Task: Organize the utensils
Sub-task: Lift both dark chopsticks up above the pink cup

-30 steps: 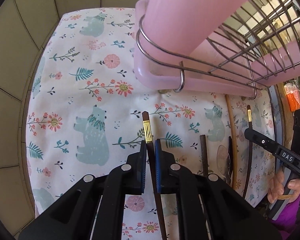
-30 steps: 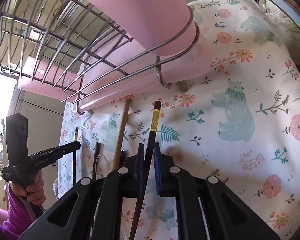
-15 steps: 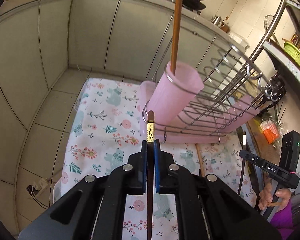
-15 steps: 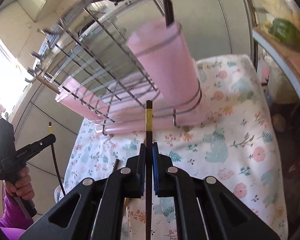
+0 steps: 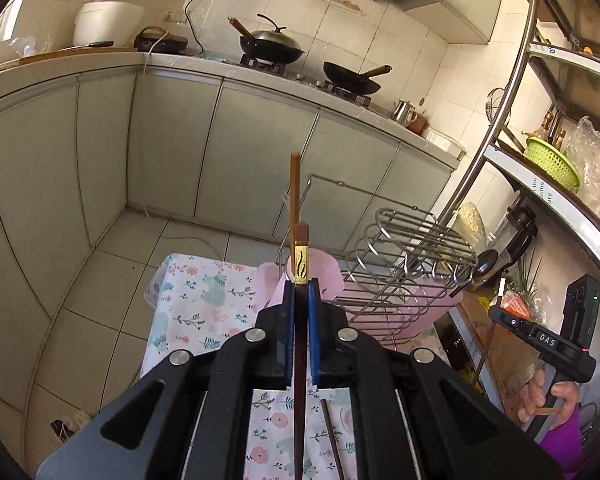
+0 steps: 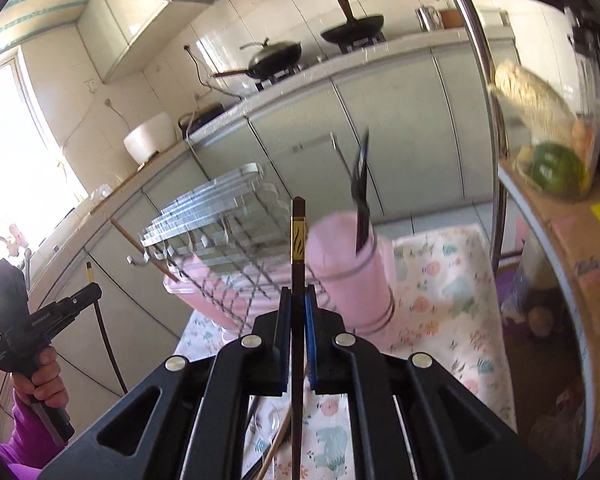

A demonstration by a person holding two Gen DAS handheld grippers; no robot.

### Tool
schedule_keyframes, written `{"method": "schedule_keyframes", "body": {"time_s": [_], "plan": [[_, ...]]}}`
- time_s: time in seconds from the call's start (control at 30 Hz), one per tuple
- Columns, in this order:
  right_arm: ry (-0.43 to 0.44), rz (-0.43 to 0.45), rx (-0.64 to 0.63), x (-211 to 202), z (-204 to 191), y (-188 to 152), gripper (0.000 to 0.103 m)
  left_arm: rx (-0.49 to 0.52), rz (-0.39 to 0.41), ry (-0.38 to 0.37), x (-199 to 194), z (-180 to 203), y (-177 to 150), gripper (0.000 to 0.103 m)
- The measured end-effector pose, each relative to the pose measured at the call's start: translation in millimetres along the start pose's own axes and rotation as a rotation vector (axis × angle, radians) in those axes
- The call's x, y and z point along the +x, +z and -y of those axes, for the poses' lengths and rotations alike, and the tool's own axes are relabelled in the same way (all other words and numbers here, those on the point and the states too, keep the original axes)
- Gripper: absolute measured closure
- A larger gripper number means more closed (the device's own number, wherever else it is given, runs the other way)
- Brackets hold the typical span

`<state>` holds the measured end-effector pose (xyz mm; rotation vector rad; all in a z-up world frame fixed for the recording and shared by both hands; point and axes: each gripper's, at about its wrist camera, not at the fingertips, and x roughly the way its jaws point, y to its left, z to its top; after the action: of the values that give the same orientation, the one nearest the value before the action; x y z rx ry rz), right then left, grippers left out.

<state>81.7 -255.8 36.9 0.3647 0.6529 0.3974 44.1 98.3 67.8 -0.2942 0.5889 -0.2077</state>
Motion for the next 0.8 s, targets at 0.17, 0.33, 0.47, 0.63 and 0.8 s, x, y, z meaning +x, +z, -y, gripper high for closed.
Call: {"method": "schedule_keyframes", "body": {"time_s": [0.17,0.33,0.47,0.63,0.8], "plan": [[0.018,0.107,-0.031,-24,-9,38,0.097,0.022,0.066,-0.025,-13,14,23,0.098],[0.023,0.227,-0.057,-41,-21,71,0.097,0.061,0.139,-0.042,-24,31,45,0.098],[0.01,0.346,-0.102,-53,-33,91,0.097,0.068,0.217,-0.061,-33,43,65,0.098],[-0.053,0.462,-0.154,-53,-43,108,0.097,0.073,0.305,-0.066,-35,56,83,0.098],[-0.1,0.507,-0.167,-41,-44,117,0.097,0.083,0.382,-0.047,-29,67,93,0.098]]}}
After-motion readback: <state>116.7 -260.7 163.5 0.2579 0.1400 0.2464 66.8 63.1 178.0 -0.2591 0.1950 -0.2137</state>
